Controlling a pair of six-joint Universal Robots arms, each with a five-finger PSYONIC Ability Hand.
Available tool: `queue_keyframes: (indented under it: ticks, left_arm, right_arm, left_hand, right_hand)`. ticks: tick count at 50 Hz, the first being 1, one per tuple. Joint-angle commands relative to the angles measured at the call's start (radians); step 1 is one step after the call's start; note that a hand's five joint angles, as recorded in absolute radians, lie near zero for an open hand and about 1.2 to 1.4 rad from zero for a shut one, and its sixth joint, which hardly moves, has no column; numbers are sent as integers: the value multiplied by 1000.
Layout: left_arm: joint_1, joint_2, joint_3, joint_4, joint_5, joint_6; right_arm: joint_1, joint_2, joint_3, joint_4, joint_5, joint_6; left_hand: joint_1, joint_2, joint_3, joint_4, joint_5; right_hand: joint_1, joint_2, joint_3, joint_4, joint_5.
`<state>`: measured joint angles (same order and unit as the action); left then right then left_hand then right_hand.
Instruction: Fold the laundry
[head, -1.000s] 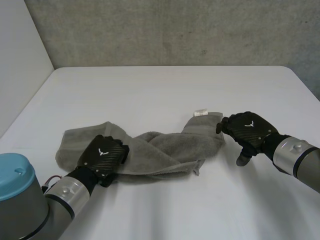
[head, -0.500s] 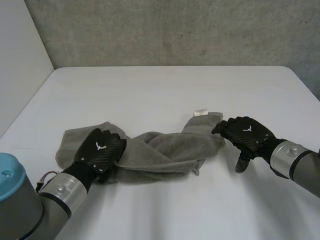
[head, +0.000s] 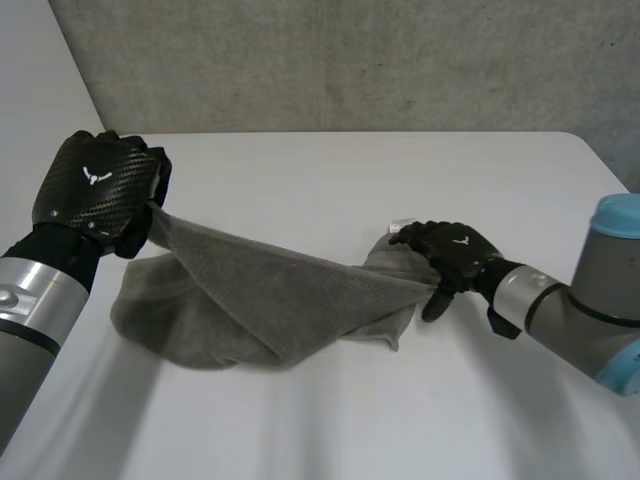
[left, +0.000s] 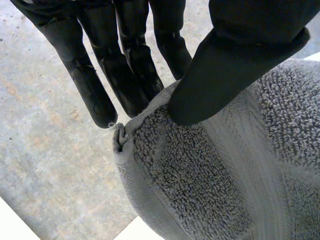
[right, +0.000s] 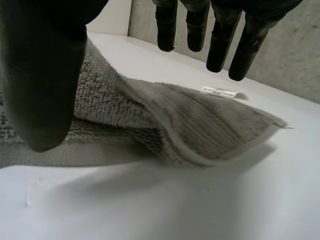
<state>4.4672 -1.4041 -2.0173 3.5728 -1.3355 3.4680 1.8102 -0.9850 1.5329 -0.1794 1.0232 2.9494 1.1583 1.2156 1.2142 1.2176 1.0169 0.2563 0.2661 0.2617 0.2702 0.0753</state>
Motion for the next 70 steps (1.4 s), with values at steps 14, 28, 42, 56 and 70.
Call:
queue_keyframes:
  ticks: [14,28,42,56,70]
  left_arm:
    - [38,31,22,-14,2,-27]
    - [86,11,104,-6,6,-70]
    - [72,-75,462,-28,-80,-352]
    - [73,-124,341,-77,-77,-343]
    - [14,-444,457,-75,-77,-170]
  right_arm:
    - [61,111,-151,6,78,59]
    - [-114,-104,-180,18,104,53]
    - [-265,-514,-267,115,63,42]
    - [-261,-440,-287,494,-11,-306]
    - [-105,-9,-682,724,135,-578]
  left_hand:
    - [238,181,182,179,205]
    - [238,181,182,179,205]
    - [238,181,182,179,205]
    - [238,181,182,179,205]
    - [238,181,182,179,205]
  right_hand:
    - [916,906,910,902,922]
    - [1140,1130,1135,1126,1146]
    - [1140,1130,1135,1126,1146]
    - [1140,1130,1135,1126,1146]
    - [1140,1130,1135,1126,1146]
